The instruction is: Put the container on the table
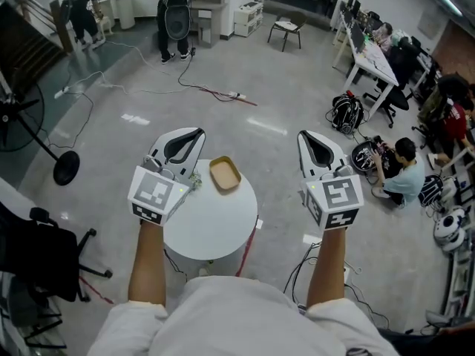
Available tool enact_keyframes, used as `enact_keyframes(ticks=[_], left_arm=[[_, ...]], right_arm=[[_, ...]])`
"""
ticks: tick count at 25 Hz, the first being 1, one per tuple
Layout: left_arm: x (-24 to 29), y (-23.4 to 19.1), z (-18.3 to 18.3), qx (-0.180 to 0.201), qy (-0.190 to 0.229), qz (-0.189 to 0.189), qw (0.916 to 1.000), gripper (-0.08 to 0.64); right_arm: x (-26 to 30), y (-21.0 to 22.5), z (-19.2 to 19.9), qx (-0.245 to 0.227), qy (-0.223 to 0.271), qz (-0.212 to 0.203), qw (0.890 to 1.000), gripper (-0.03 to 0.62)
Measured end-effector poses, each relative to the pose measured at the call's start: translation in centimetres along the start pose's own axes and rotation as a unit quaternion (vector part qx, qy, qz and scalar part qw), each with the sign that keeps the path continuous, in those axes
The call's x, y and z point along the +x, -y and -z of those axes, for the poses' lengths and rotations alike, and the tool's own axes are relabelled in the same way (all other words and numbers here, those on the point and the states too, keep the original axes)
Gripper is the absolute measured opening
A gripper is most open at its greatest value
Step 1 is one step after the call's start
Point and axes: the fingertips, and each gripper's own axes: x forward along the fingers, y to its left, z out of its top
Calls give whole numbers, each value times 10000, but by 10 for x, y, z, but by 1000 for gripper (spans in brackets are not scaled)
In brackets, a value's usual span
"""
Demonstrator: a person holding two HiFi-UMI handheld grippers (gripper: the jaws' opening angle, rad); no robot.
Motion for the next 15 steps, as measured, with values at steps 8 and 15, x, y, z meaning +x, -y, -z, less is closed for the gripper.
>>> enact_keyframes(ticks=[8,15], left_arm=[[-4,-3,9,-3,-65,-52,10000,21],[1,-2,17,-65,-124,-38,9999,21]], right_arm=[[1,-5,5,23,-30,-10,10000,12],[3,-1,12,60,-81,6,9999,12]])
